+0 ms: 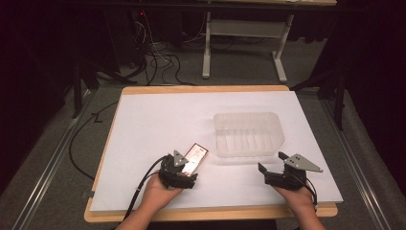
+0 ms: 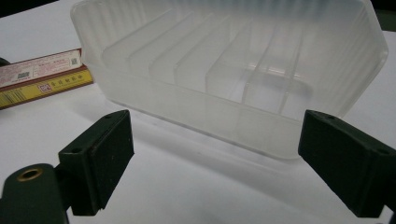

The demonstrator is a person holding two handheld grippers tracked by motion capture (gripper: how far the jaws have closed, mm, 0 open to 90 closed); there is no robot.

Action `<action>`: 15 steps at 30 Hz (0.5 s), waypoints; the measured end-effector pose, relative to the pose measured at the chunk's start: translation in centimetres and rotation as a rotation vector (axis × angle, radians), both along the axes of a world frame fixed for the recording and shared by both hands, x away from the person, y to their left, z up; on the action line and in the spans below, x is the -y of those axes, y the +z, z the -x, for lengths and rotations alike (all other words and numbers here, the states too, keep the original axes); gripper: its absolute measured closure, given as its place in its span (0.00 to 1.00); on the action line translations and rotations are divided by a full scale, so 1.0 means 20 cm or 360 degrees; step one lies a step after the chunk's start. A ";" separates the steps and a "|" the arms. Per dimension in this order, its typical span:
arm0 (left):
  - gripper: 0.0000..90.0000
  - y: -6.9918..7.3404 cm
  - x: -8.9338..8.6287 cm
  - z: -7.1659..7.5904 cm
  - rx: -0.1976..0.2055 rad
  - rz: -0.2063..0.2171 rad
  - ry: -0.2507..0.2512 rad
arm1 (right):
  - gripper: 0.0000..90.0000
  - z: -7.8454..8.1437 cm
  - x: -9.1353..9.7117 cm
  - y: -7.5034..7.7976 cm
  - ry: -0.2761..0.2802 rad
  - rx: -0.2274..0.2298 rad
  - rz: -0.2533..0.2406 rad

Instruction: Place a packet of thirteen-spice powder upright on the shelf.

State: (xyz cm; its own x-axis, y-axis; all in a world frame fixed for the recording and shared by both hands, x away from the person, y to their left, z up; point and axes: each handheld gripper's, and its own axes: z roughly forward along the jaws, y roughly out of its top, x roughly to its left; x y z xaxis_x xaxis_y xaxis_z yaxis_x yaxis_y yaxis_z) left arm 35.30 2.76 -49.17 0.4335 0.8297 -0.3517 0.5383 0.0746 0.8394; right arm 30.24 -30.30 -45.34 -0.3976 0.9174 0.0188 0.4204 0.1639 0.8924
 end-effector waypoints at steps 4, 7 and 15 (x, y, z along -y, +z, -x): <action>0.32 0.01 0.01 -0.01 0.0010 0.0025 0.0037 | 0.12 0.00 0.00 0.00 -0.0006 -0.0003 -0.0005; 0.35 0.01 0.00 -0.01 0.0007 0.0024 0.0059 | 0.13 0.01 0.01 0.00 -0.0005 -0.0001 -0.0007; 0.36 0.02 -0.07 0.06 0.0001 -0.0051 0.0093 | 0.15 0.01 0.01 0.00 -0.0005 -0.0008 -0.0013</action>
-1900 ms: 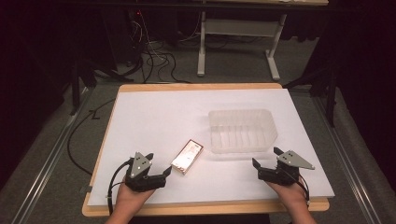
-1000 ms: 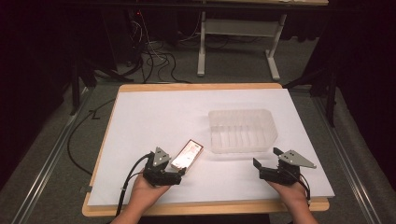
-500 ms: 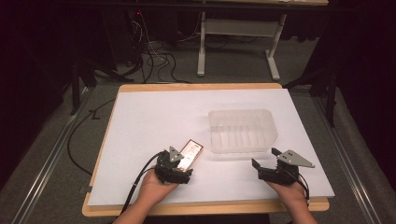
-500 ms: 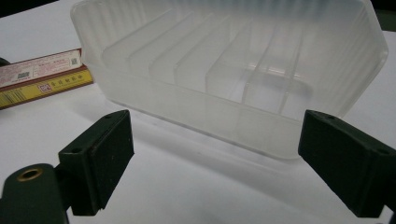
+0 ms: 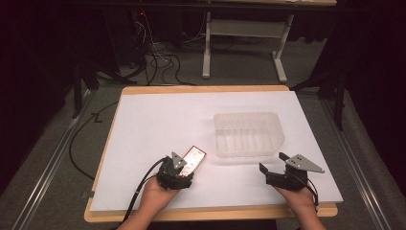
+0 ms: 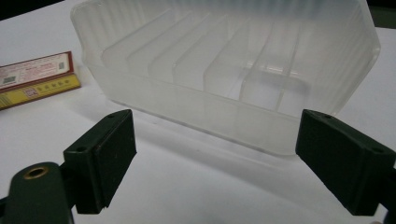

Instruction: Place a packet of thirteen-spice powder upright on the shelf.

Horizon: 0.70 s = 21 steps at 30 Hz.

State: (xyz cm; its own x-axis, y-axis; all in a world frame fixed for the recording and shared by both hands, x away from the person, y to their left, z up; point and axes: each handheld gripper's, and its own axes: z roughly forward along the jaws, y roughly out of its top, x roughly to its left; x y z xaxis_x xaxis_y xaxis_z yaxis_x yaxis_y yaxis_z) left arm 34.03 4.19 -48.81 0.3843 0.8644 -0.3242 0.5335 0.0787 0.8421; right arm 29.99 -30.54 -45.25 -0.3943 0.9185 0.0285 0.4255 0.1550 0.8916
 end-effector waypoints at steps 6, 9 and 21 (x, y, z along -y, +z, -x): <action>0.36 0.01 -0.14 0.09 -0.0046 -0.0046 0.0059 | 0.16 0.01 -0.01 0.01 0.0019 -0.0004 0.0003; 0.36 0.02 -0.21 0.12 -0.0070 -0.0115 0.0021 | 0.16 0.01 -0.02 0.01 0.0023 -0.0007 0.0007; 0.36 0.02 -0.25 0.14 -0.0118 -0.0051 0.0099 | 0.16 0.02 -0.01 0.01 0.0002 -0.0019 -0.0005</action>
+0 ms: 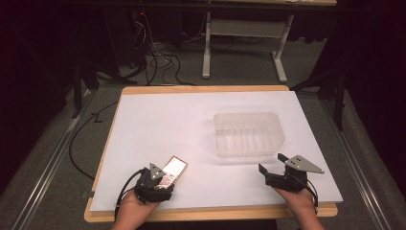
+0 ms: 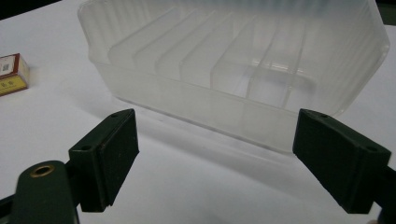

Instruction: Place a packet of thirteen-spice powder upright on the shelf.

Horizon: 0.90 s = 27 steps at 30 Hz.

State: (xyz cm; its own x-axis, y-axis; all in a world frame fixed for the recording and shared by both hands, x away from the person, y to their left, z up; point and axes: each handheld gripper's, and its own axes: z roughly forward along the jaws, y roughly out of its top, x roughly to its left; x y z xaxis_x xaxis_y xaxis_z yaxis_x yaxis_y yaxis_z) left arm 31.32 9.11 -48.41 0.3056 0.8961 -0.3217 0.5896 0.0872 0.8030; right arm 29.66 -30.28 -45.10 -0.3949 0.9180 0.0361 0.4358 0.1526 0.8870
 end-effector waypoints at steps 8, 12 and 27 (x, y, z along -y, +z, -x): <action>0.35 0.02 0.01 -0.03 -0.0102 -0.0088 -0.0037 | 0.16 0.00 0.00 0.00 0.0006 0.0003 0.0005; 0.32 0.03 0.02 -0.07 -0.0193 -0.0151 -0.0067 | 0.16 -0.01 0.00 0.00 0.0015 0.0006 0.0008; 0.27 0.06 0.06 -0.17 -0.0485 -0.0364 -0.0203 | 0.16 -0.01 0.01 0.00 0.0018 0.0003 -0.0006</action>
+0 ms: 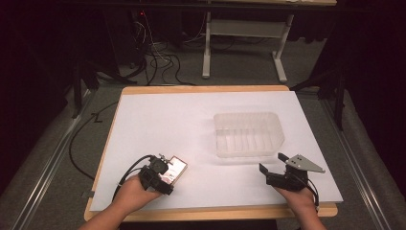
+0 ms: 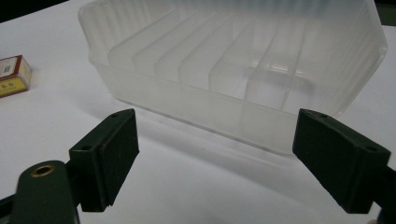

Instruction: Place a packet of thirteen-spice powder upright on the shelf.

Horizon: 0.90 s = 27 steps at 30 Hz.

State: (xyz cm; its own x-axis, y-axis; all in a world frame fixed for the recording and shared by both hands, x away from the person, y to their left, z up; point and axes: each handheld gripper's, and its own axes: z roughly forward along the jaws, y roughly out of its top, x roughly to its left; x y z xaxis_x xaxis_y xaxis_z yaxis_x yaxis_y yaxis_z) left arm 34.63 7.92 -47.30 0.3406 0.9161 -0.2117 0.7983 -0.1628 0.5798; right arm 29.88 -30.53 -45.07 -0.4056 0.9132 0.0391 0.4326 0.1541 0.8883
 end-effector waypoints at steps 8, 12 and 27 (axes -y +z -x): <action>0.26 0.00 0.03 -0.04 -0.0119 -0.0086 -0.0046 | 0.17 0.00 0.00 0.00 0.0005 -0.0010 -0.0001; 0.26 0.01 0.05 -0.06 -0.0162 -0.0123 -0.0061 | 0.17 0.00 0.00 -0.01 0.0005 -0.0013 -0.0002; 0.35 0.02 0.05 -0.07 -0.0186 -0.0184 -0.0065 | 0.17 0.00 0.00 -0.01 -0.0001 -0.0015 -0.0011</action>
